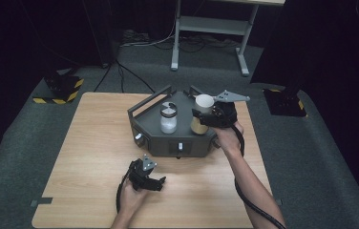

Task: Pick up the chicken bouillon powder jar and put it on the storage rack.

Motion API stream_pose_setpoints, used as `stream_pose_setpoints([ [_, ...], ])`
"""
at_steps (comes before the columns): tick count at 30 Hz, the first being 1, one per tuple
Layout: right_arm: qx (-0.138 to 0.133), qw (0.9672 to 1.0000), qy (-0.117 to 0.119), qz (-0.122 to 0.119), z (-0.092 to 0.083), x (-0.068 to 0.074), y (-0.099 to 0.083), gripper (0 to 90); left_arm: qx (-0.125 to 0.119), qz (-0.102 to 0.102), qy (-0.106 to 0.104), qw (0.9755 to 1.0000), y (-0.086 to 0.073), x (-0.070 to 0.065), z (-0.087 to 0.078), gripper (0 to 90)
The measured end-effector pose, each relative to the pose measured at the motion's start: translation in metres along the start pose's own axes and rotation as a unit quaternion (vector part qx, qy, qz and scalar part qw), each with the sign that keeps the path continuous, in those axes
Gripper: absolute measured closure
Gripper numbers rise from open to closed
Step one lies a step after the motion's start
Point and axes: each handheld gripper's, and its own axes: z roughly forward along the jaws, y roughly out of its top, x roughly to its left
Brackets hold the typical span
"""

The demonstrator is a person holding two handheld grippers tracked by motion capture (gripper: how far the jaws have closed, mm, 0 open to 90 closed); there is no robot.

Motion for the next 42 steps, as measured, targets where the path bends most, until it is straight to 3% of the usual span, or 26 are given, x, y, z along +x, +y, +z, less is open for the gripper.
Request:
stream_pose_setpoints([
  [18, 0.013, 0.9999, -0.010, 0.000, 0.017, 0.003, -0.003, 34.9, 0.000, 0.000, 0.000, 1.0000, 0.000, 0.000, 0.000, 5.6],
  [42, 0.010, 0.9999, -0.004, 0.006, 0.017, -0.001, -0.005, 34.6, 0.000, 0.000, 0.000, 1.0000, 0.000, 0.000, 0.000, 5.6],
])
